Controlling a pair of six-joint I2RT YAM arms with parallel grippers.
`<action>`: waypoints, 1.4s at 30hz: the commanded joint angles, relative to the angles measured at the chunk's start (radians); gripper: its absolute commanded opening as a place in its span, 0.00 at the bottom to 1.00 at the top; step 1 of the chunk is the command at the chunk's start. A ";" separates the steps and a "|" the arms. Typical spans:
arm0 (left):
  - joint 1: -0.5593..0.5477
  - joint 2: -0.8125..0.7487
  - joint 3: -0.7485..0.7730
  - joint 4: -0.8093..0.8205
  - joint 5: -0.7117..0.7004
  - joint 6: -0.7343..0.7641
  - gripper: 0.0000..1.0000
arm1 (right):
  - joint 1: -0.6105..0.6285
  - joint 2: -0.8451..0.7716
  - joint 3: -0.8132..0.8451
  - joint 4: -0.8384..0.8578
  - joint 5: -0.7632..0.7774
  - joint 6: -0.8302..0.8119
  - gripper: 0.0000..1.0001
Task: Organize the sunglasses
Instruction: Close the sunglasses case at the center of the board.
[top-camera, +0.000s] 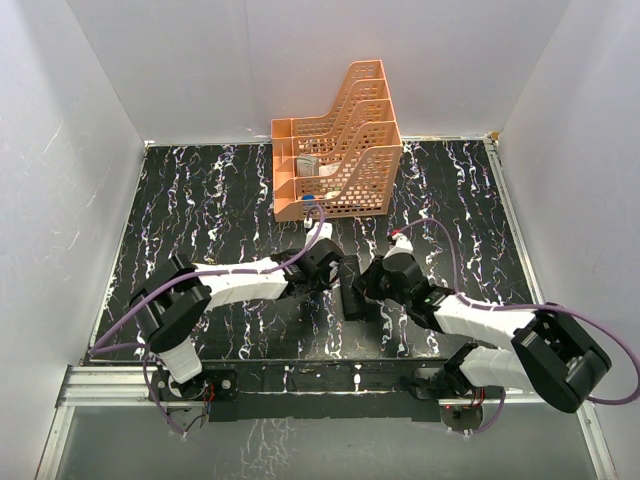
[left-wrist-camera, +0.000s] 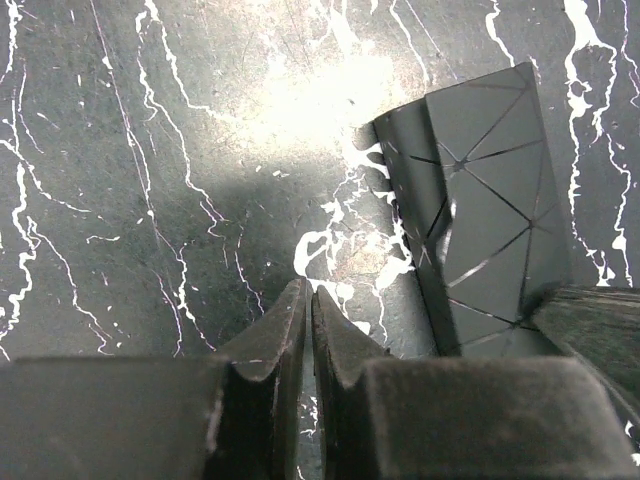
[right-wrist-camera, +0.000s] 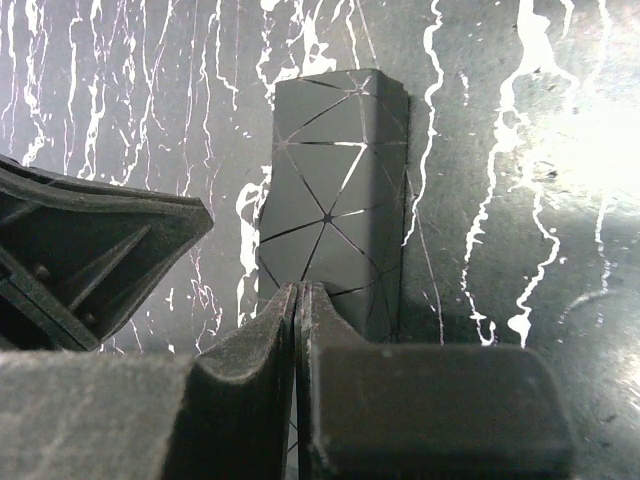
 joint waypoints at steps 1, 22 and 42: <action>0.005 -0.062 -0.014 -0.026 -0.030 -0.002 0.07 | 0.011 0.068 0.041 0.063 -0.032 -0.018 0.00; 0.008 -0.105 -0.034 -0.042 -0.060 -0.005 0.10 | 0.067 0.090 0.067 0.026 0.024 -0.064 0.17; 0.010 -0.220 -0.095 -0.064 -0.165 -0.010 0.55 | 0.072 0.039 0.171 -0.101 0.127 -0.134 0.70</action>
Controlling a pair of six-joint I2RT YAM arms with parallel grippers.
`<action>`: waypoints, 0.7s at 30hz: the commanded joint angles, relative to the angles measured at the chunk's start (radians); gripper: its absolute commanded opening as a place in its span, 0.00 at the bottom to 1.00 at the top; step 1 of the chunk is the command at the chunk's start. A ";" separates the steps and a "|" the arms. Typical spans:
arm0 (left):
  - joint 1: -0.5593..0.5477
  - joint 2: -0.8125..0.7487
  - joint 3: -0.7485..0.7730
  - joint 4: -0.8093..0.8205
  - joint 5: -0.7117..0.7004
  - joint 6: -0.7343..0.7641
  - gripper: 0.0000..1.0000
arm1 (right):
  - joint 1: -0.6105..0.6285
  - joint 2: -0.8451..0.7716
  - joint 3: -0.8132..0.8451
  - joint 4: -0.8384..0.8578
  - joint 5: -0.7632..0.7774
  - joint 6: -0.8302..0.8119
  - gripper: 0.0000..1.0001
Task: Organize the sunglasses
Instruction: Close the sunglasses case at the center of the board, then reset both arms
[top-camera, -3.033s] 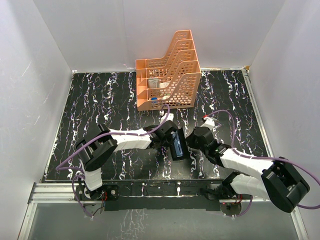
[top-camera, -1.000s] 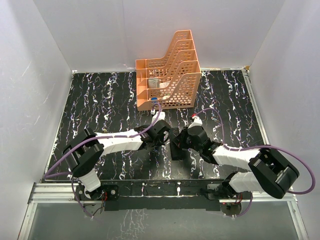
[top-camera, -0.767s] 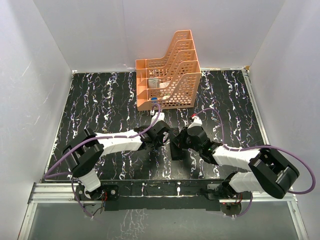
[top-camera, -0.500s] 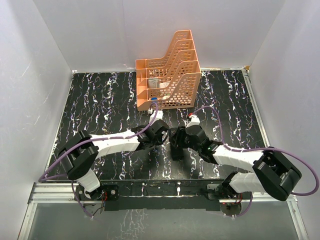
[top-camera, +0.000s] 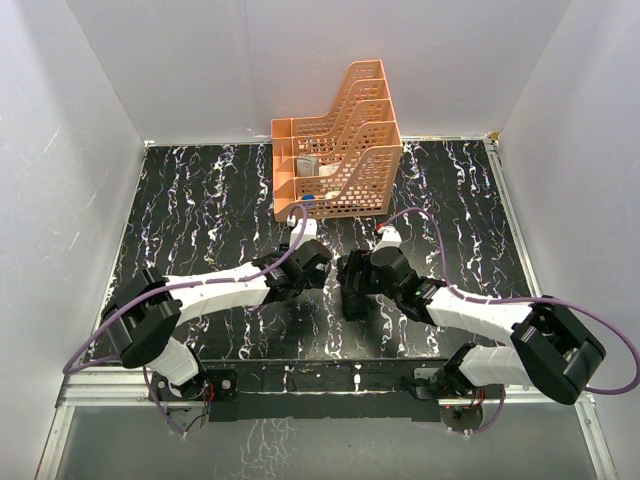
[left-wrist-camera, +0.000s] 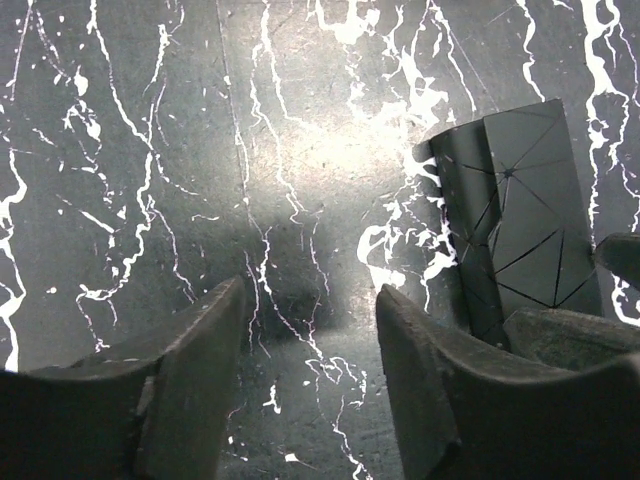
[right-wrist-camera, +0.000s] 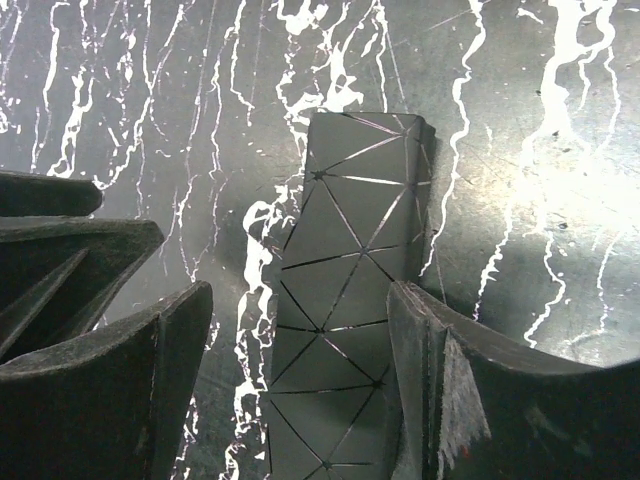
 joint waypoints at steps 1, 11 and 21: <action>0.004 -0.078 -0.032 -0.020 -0.057 0.003 0.58 | 0.003 -0.030 0.056 -0.022 0.053 -0.028 0.73; 0.019 -0.109 -0.045 -0.054 -0.101 0.005 0.73 | 0.002 -0.074 0.079 -0.075 0.107 -0.068 0.98; 0.024 -0.076 -0.021 -0.123 -0.182 -0.041 0.78 | 0.002 -0.107 0.082 -0.131 0.194 -0.072 0.98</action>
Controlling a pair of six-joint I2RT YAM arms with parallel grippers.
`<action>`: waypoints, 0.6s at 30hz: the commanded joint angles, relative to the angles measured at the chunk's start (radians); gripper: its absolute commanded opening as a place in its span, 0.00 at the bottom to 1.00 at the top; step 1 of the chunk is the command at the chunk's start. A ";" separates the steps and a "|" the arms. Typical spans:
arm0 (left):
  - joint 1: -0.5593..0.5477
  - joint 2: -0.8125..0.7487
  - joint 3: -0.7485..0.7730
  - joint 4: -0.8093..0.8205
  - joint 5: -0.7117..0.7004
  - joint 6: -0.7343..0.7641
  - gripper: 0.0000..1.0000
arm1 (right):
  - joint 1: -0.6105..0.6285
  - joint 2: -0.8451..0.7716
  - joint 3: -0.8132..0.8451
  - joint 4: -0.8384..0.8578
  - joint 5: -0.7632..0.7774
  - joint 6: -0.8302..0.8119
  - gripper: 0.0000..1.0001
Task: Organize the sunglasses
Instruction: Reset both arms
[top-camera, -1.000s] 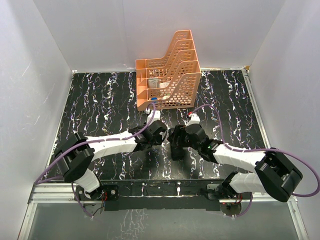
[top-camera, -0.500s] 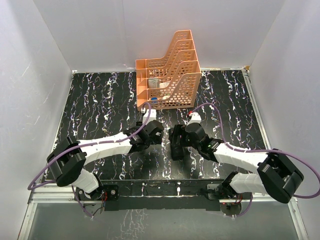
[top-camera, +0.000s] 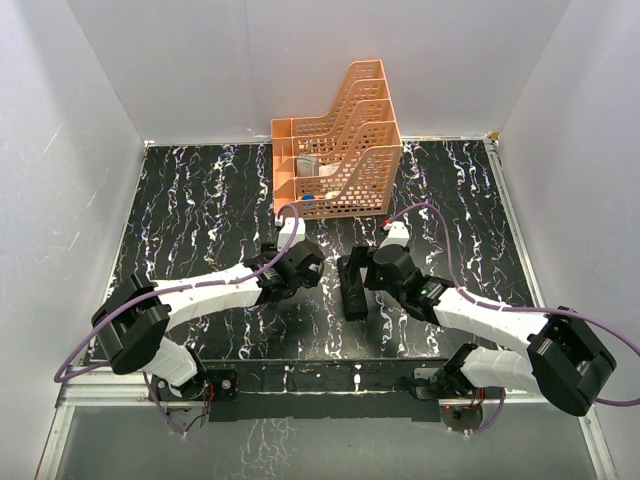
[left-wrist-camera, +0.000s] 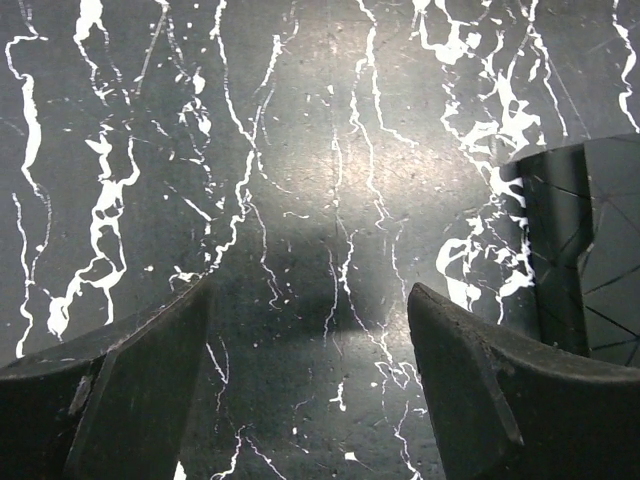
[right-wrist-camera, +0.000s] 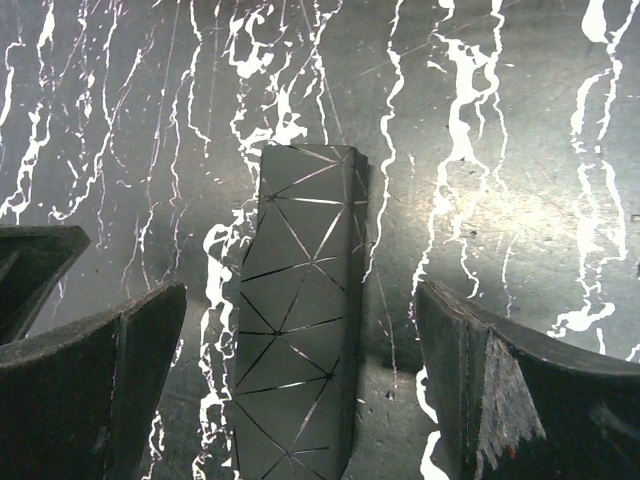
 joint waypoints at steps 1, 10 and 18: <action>0.006 -0.011 0.007 -0.047 -0.092 -0.035 0.78 | 0.002 -0.031 0.049 -0.009 0.079 -0.015 0.98; 0.006 -0.051 -0.042 -0.025 -0.110 -0.068 0.94 | 0.003 -0.020 0.076 -0.092 0.174 0.017 0.98; 0.008 -0.098 -0.077 -0.018 -0.106 -0.095 0.98 | 0.001 -0.041 0.070 -0.108 0.205 0.031 0.99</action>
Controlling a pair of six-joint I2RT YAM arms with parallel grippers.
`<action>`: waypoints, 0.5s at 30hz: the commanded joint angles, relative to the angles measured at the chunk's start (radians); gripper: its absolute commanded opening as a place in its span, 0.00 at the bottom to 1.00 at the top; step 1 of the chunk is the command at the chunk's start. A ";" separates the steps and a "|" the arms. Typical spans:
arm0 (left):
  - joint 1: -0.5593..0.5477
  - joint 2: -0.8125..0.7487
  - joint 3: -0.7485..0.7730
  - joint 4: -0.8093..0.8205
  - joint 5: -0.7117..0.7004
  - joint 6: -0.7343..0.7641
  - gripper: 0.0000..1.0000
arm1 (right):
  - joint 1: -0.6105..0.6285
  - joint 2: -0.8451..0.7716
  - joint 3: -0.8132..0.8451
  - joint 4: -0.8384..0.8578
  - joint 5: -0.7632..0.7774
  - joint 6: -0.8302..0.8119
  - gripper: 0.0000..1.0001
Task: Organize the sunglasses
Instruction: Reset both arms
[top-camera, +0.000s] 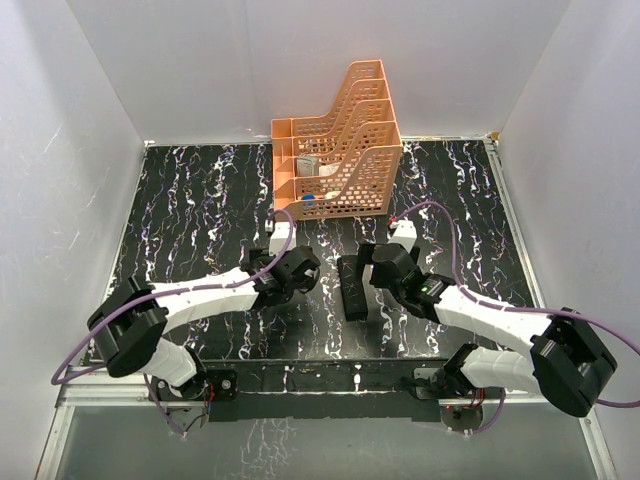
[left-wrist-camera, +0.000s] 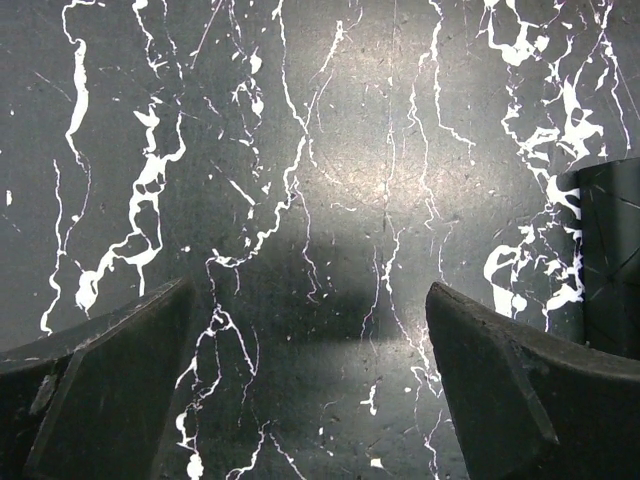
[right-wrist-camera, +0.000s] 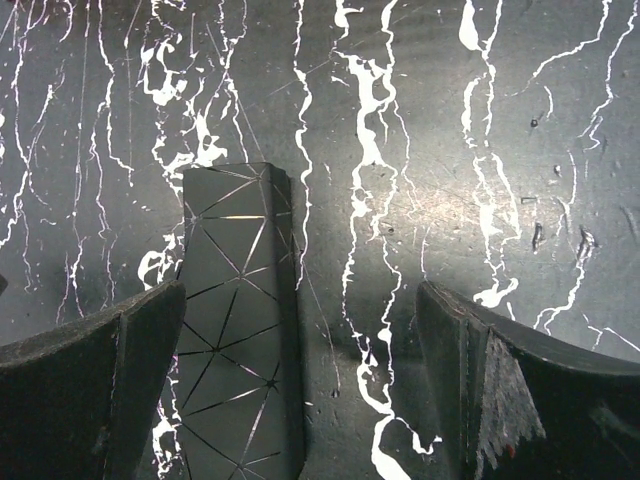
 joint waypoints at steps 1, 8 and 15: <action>0.008 -0.094 -0.039 0.019 -0.027 -0.003 0.98 | 0.001 -0.036 0.033 0.011 0.049 0.012 0.98; 0.006 -0.095 -0.032 0.014 -0.022 0.005 0.99 | 0.002 -0.054 0.027 0.021 0.053 0.001 0.98; 0.007 -0.093 -0.016 0.009 -0.011 0.018 0.98 | 0.002 -0.082 0.010 0.036 0.040 -0.006 0.98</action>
